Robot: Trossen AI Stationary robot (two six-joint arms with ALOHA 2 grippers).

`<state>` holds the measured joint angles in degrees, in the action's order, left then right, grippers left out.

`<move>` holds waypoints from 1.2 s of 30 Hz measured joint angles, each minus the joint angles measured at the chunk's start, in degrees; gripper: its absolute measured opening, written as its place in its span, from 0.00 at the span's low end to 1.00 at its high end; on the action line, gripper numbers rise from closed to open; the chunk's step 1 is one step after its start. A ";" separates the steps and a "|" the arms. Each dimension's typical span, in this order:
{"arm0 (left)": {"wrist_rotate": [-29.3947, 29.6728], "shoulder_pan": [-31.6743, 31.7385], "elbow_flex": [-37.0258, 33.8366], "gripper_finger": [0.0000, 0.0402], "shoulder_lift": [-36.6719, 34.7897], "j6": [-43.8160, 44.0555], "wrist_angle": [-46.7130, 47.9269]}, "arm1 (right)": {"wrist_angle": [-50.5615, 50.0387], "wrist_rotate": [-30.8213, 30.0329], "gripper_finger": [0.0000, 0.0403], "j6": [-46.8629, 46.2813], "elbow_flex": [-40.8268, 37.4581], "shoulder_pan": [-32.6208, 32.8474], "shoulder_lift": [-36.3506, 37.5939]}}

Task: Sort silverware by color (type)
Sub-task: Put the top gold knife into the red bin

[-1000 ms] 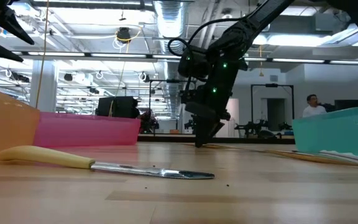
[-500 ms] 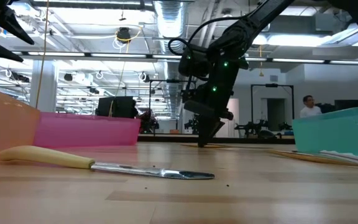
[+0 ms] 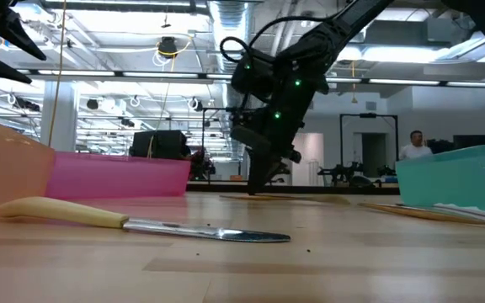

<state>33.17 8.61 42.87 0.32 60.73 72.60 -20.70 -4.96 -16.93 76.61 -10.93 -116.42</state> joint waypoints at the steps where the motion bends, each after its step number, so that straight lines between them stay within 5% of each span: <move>1: -0.01 0.01 -0.01 0.61 0.00 0.00 0.00 | 0.04 -0.01 0.02 -0.16 0.41 0.21 -0.01; 12: -0.02 0.01 0.00 0.61 0.00 -0.22 0.00 | 0.02 -0.73 0.05 1.45 2.78 0.49 0.13; 28: 0.07 -0.01 -0.02 0.61 0.00 -0.26 0.00 | -9.03 -0.97 0.40 13.12 9.62 0.34 0.35; 36: 0.04 -0.01 -0.01 0.61 0.00 -0.28 0.04 | -10.68 -0.97 0.45 15.10 9.67 -0.02 -3.80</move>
<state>33.21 8.60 42.86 0.32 60.45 72.64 -31.39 -5.93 -1.83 86.28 -10.94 -120.22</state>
